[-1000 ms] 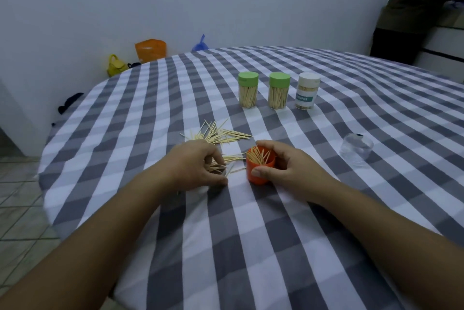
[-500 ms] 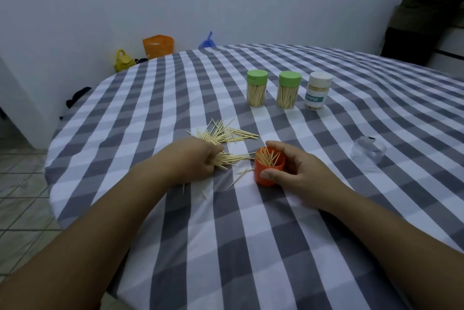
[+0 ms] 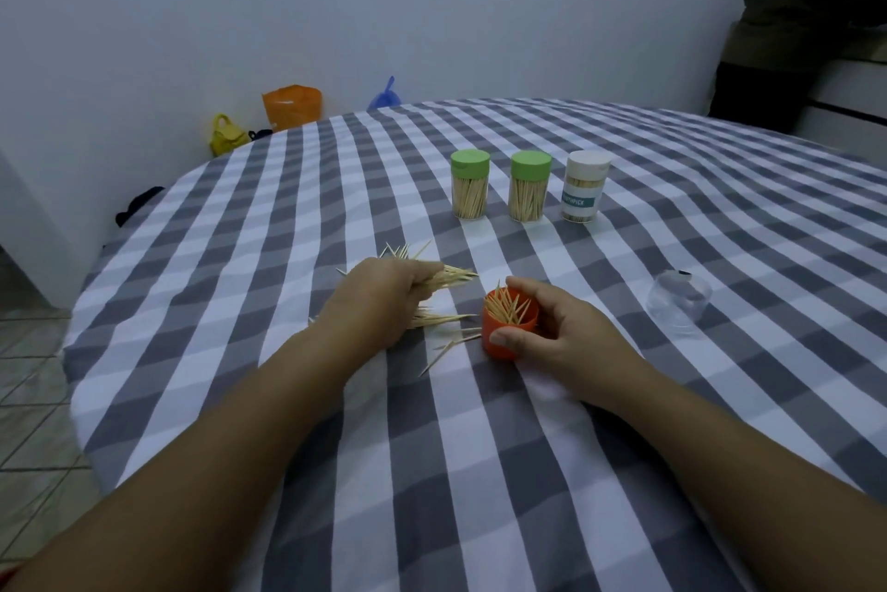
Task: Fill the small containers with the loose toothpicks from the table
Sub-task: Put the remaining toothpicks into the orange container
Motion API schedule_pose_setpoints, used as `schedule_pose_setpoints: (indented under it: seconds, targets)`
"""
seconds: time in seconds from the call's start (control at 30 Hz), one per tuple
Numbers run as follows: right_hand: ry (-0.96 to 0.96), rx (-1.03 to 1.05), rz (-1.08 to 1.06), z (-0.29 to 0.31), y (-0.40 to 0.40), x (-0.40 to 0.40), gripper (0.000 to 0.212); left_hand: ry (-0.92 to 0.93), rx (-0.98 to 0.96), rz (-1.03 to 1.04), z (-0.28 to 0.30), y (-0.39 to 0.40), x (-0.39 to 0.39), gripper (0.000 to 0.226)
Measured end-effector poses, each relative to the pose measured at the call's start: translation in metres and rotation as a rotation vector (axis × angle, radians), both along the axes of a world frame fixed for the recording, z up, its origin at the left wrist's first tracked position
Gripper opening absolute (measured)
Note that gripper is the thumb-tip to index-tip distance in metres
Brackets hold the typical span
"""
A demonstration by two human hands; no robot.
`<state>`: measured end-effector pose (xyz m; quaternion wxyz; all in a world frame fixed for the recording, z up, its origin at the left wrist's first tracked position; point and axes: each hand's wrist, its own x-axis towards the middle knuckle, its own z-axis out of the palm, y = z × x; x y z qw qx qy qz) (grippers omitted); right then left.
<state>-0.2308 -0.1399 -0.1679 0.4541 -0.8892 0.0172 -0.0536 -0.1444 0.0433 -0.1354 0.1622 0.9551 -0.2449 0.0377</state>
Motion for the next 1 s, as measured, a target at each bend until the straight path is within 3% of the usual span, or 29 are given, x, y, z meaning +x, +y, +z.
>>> schedule_pose_setpoints:
  seconds: [0.17,0.27,0.4,0.67,0.9,1.0]
  targets:
    - [0.009,-0.018,-0.01,0.003,-0.003,0.0,0.07,0.234,-0.786,0.001,0.005,-0.013,0.0,0.02]
    - [0.007,-0.028,-0.005,0.004,-0.002,-0.001,0.07,0.395,-1.103,0.005,0.009,-0.028,-0.001,0.018]
    - [0.005,-0.035,0.012,0.004,-0.001,-0.002,0.07,0.462,-1.423,0.028,0.0,-0.041,-0.01,0.019]
    - [-0.041,-0.053,0.015,0.002,-0.001,0.0,0.07,0.546,-1.558,-0.088,-0.007,-0.048,-0.023,0.017]
    - [-0.07,-0.047,0.02,0.001,-0.002,0.001,0.069,0.564,-1.43,-0.131,-0.012,-0.05,-0.024,0.02]
    - [-0.071,-0.055,0.026,-0.001,-0.002,0.001,0.068,0.663,-1.337,-0.148,-0.014,-0.052,-0.028,0.018]
